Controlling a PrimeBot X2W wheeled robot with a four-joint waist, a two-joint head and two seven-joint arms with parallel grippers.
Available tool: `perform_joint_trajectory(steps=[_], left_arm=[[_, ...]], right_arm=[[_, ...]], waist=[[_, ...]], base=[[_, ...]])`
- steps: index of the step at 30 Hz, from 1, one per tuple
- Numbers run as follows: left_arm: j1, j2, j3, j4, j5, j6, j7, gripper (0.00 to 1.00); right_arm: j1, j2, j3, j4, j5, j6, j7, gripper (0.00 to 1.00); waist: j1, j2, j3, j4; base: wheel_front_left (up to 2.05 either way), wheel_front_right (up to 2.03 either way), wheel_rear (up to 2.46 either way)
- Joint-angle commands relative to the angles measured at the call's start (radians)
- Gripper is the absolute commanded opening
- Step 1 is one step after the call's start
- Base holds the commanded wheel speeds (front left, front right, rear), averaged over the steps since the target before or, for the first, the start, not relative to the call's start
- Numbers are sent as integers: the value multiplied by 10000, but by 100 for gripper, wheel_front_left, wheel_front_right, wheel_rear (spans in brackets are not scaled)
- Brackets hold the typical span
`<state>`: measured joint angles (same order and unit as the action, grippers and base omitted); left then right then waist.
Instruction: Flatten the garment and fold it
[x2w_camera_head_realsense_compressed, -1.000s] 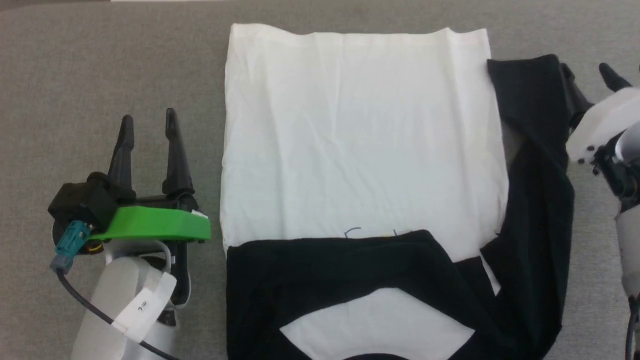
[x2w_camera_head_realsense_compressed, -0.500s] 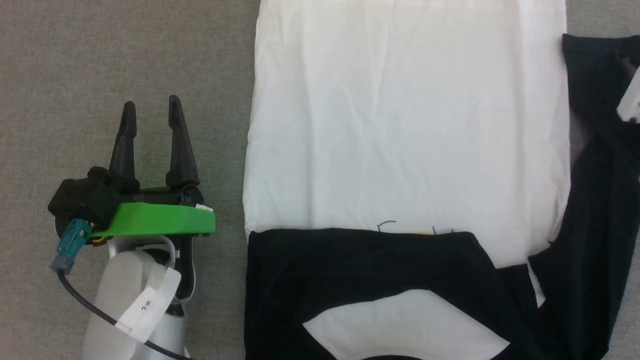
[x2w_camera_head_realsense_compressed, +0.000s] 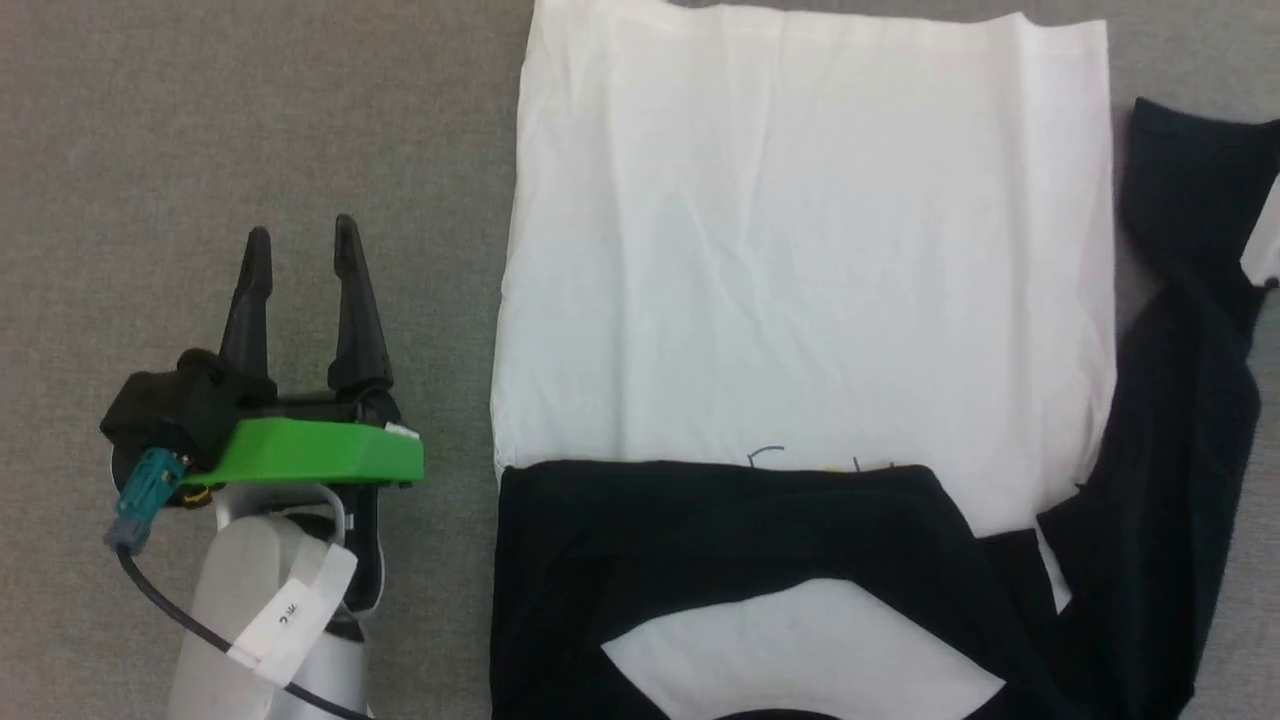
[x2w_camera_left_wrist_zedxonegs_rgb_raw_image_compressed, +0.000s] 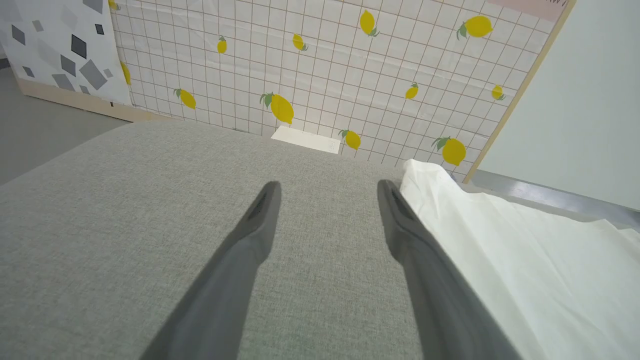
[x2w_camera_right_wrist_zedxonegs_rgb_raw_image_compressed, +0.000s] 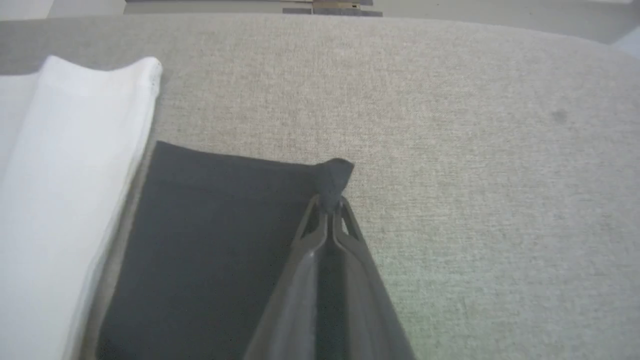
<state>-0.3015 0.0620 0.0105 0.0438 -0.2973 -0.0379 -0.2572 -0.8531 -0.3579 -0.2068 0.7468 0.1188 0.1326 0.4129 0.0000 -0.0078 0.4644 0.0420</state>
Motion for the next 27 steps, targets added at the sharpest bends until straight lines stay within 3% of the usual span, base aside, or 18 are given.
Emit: perform_joint_trajectory(steps=[1, 5, 6, 11, 16, 22, 27], left_arm=[[189, -45, 72, 106, 49, -77, -45, 100], [531, -63, 191, 409, 62, -157, -45, 100], [851, -74, 268, 585, 50, -177, -45, 100], [1274, -80, 399, 714, 86, -206, -45, 100], [1572, -87, 462, 757, 85, -232, -45, 100], [1760, -97, 442, 765, 7, -268, -45, 100], [1855, -102, 433, 767, -25, -279, -45, 100]], right_arm=[[329, 14, -50, -319, 87, -19, -194, 0], [1293, 91, -135, -1786, 289, -19, -528, 0], [2237, 227, -135, -3417, 445, -19, -438, 0], [3915, 737, 164, -6816, 693, -19, 345, 0], [5403, 1230, 1082, -10174, 553, -19, 1374, 0], [6319, 1376, 2871, -12334, 566, -19, 1968, 0], [6481, 1365, 4803, -12629, 697, -19, 2109, 0]], waist=[[0, 76, -558, -249], [0, 76, -1314, -520], [0, 76, -1854, -733], [0, 76, -2473, -1026], [0, 76, -2797, -1182], [0, 76, -2994, -1112], [0, 76, -3062, -1049]], base=[[0, 0, 0], [0, 0, 0], [0, 0, 0], [0, 0, 0], [0, 0, 0], [0, 0, 0], [0, 0, 0]])
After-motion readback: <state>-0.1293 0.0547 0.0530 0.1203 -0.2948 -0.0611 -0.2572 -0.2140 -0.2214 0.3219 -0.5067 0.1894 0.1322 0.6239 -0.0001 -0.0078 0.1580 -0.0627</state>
